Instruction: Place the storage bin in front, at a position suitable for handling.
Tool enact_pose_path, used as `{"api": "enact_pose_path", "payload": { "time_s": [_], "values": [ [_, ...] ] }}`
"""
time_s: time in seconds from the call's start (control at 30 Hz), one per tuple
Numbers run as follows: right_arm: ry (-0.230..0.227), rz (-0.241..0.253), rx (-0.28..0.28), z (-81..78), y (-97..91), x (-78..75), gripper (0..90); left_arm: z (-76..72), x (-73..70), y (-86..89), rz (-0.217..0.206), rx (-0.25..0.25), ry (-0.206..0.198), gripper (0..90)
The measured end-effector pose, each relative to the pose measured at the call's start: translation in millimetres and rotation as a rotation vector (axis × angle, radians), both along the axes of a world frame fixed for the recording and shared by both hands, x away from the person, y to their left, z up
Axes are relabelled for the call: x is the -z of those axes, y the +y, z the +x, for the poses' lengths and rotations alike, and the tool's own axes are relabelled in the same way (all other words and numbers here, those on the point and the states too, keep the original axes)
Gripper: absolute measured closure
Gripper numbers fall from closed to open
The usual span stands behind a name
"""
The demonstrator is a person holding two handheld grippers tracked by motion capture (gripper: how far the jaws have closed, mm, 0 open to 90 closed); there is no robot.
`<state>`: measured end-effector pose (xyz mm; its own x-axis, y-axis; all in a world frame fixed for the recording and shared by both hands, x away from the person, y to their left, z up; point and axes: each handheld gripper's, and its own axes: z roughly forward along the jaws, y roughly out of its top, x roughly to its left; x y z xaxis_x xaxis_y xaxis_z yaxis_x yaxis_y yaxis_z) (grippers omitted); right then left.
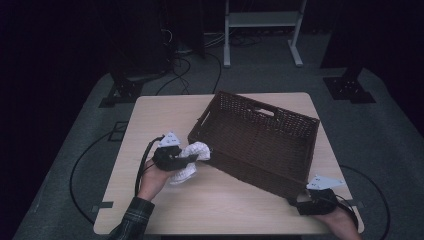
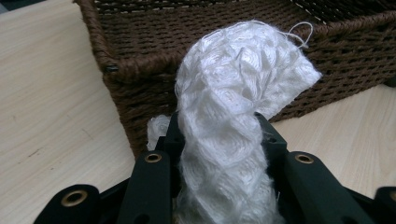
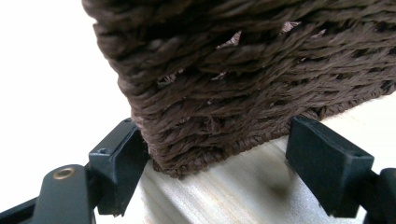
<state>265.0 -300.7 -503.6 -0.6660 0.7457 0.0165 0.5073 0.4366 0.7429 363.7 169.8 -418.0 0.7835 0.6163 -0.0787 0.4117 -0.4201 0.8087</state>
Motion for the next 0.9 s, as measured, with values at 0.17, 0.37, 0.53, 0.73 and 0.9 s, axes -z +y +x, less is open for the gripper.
{"api": "enact_pose_path", "payload": {
  "time_s": [0.17, 0.37, 0.53, 0.73, 0.9],
  "values": [
    [0.0, 0.0, 0.0, 0.0, 0.0, 0.0, 20.7, 0.7, 6.4, -6.5, 0.014, 0.011, 0.013, 65.0],
    [0.0, 0.0, 0.0, 0.0, 0.0, 0.0, 20.7, 2.9, 17.4, -13.5, 0.048, 0.018, 0.036, 65.0],
    [0.0, 0.0, 0.0, 0.0, 0.0, 0.0, 20.7, 5.0, 26.6, -19.3, 0.092, 0.028, 0.052, 65.1],
    [0.0, 0.0, 0.0, 0.0, 0.0, 0.0, 20.7, 6.9, 38.4, -26.3, 0.147, 0.04, 0.082, 65.0],
    [0.0, 0.0, 0.0, 0.0, 0.0, 0.0, 20.7, 8.2, 49.1, -29.0, 0.171, 0.043, 0.109, 65.0]
  ]
}}
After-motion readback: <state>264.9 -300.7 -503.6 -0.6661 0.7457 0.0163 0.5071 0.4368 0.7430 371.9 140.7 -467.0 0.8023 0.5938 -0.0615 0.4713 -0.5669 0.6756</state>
